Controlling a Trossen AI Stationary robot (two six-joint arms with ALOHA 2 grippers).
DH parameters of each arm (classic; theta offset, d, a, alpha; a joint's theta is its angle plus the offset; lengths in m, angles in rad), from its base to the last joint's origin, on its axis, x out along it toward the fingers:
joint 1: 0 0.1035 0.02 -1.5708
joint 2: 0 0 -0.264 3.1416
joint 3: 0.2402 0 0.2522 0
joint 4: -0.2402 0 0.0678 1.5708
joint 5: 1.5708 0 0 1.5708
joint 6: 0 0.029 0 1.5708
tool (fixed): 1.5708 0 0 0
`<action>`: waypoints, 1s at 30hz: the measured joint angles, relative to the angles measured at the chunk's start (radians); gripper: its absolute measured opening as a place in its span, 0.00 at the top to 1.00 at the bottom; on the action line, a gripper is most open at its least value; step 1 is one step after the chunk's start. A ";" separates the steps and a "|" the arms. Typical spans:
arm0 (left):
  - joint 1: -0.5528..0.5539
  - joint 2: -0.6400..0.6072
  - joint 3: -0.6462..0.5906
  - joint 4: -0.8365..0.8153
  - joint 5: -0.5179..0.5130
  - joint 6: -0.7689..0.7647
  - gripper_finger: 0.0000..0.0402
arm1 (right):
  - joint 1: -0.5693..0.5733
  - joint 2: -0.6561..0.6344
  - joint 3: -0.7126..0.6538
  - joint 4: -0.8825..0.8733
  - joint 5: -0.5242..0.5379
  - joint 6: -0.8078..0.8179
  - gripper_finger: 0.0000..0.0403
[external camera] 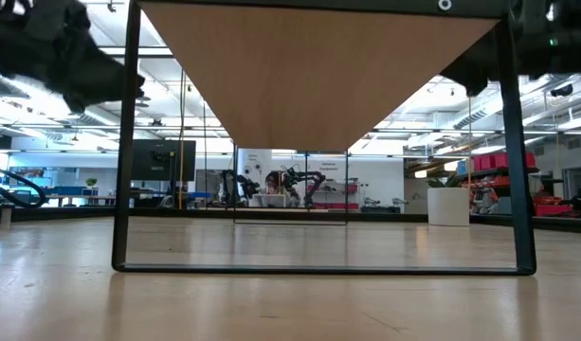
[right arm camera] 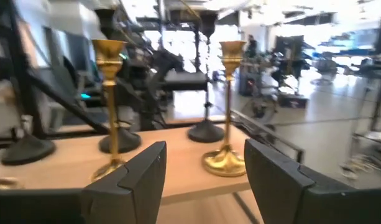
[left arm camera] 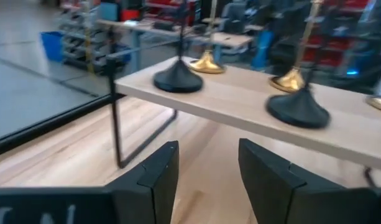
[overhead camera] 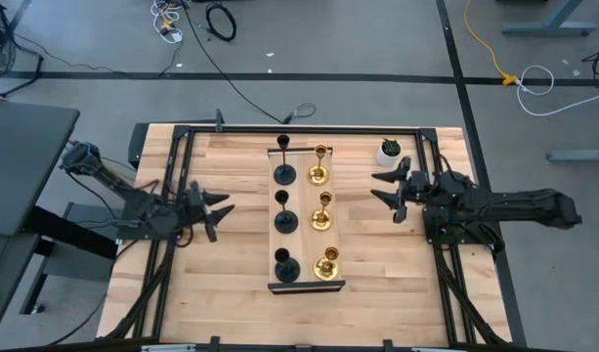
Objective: Pick & Place candle stick holders
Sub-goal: Return to Home Position
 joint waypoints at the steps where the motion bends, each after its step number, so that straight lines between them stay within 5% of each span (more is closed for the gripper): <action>1: 0.000 -0.016 -0.032 0.050 0.015 0.029 0.59 | -0.007 0.000 -0.030 0.044 -0.022 0.010 0.47; 6: 0.000 -0.061 -0.154 0.223 0.074 0.151 0.62 | -0.026 0.000 -0.147 0.209 -0.039 0.050 0.47; 30: 0.006 -0.062 -0.155 0.093 0.066 0.128 0.67 | -0.027 0.004 -0.173 0.129 -0.021 0.001 0.47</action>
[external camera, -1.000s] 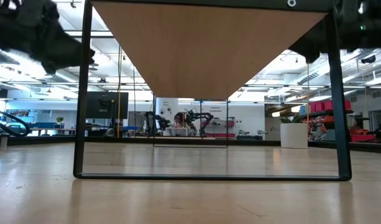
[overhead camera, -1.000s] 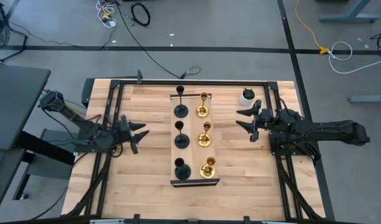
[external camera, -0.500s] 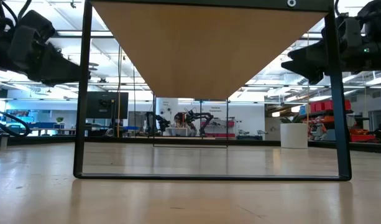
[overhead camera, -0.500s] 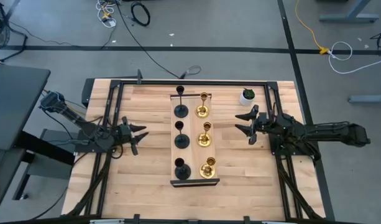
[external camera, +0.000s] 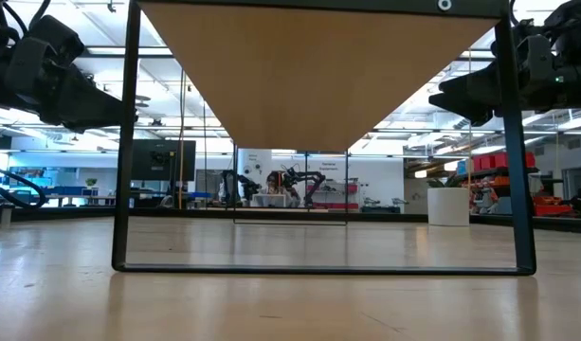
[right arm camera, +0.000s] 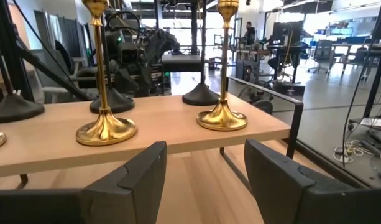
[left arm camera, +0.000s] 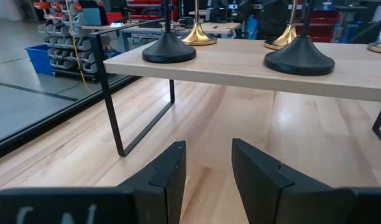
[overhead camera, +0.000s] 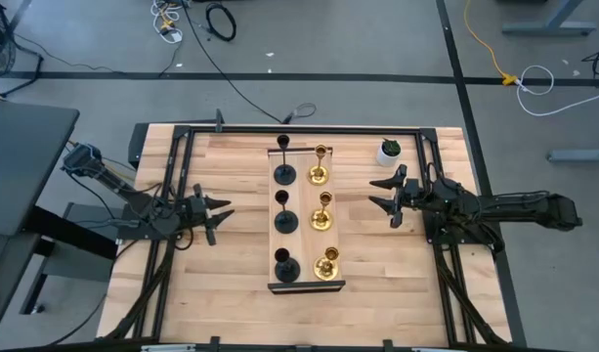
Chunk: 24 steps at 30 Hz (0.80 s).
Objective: Pick & Place candle stick holders
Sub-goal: Return to Home Position
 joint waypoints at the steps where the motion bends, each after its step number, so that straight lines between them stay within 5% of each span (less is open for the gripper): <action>1: 0.000 0.000 0.000 0.000 0.000 0.000 0.67 | 0.000 0.000 0.000 0.000 0.000 0.000 0.47; 8: -0.001 -0.073 -0.001 -0.003 0.001 0.001 0.67 | 0.000 -0.065 0.000 -0.015 0.000 0.000 0.47; 17: 0.053 -0.421 -0.001 -0.003 0.000 -0.004 0.67 | 0.000 -0.265 0.000 -0.015 0.000 0.000 0.47; 24: 0.120 -0.436 -0.002 0.094 -0.022 -0.009 0.67 | 0.000 -0.443 0.001 -0.018 0.000 -0.001 0.47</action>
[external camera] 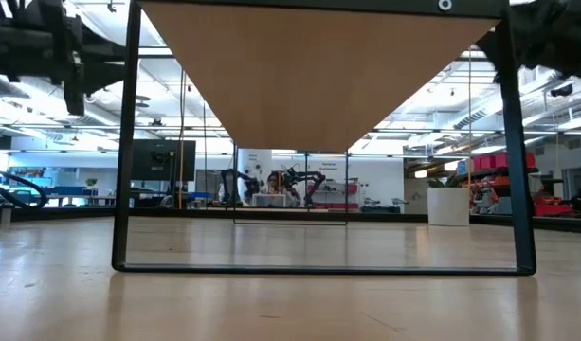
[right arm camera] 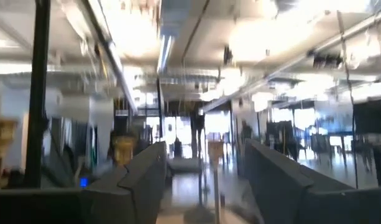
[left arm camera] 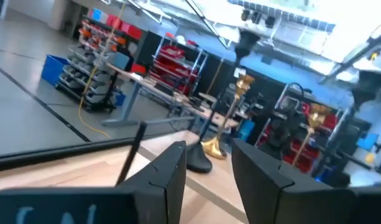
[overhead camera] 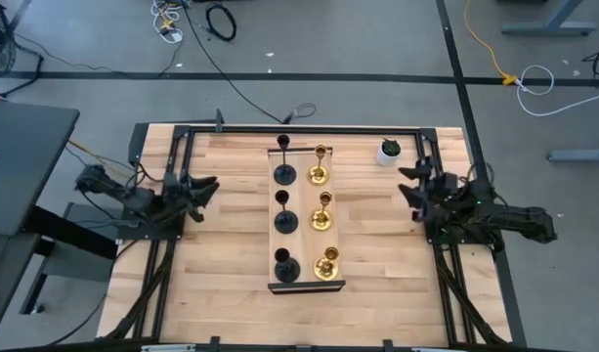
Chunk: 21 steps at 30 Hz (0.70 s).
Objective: Pick & Place candle stick holders
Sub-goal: Return to Home Position
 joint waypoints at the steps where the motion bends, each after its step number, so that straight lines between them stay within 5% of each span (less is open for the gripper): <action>1: 0.012 -0.001 0.000 0.007 0.001 0.000 0.67 | 0.000 -0.001 0.002 0.019 0.002 0.000 0.47; 21: 0.137 -0.001 0.000 -0.012 0.004 -0.003 0.67 | 0.000 -0.001 0.000 0.074 -0.001 0.000 0.47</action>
